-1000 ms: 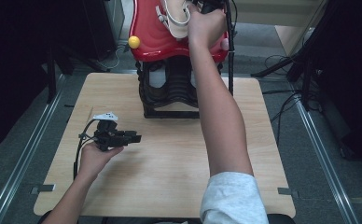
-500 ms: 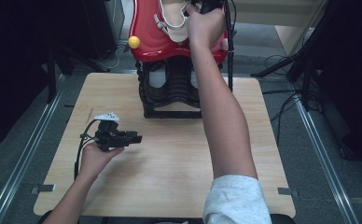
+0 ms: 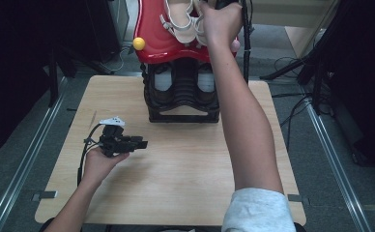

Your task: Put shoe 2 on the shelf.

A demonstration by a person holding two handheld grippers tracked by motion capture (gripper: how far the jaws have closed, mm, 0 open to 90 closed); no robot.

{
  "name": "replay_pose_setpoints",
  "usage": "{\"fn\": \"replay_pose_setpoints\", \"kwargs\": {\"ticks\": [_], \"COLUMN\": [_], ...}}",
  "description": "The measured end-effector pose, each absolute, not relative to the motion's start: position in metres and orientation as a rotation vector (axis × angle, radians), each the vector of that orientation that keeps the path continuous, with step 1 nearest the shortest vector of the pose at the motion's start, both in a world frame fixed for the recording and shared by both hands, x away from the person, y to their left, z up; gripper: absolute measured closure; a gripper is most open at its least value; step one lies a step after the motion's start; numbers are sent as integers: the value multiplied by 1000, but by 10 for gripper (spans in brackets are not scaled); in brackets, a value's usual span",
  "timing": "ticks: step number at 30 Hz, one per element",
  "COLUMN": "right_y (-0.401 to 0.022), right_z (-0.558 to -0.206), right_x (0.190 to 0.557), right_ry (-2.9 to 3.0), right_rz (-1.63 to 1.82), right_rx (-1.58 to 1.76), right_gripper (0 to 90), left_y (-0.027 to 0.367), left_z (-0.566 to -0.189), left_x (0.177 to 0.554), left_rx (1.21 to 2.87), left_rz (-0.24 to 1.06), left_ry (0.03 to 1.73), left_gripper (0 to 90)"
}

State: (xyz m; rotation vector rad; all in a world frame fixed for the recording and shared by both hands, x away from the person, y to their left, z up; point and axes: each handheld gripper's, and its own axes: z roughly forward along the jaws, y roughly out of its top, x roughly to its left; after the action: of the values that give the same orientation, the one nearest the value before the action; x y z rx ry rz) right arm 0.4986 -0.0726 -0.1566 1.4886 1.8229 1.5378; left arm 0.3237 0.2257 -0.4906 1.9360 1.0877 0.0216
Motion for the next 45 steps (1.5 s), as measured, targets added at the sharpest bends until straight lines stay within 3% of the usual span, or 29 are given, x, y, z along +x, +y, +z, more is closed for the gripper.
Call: {"fn": "replay_pose_setpoints", "kwargs": {"ticks": [23, 30, 45], "right_y": [-139, -163, -202], "right_z": [-165, -176, -207], "right_x": [485, 480, 476], "right_ry": [1788, 1771, 1772], "right_rz": [1545, 1542, 1510], "right_rx": [1459, 1447, 1502], "right_gripper": [555, 484, 449], "left_y": [226, 226, 230], "left_z": [-491, -491, -491], "left_x": [324, 324, 326], "left_rx": [1941, 1930, 1866], "left_rz": [22, 16, -3], "left_ry": [1096, 1094, 1055], "left_gripper": [598, 583, 371]}}
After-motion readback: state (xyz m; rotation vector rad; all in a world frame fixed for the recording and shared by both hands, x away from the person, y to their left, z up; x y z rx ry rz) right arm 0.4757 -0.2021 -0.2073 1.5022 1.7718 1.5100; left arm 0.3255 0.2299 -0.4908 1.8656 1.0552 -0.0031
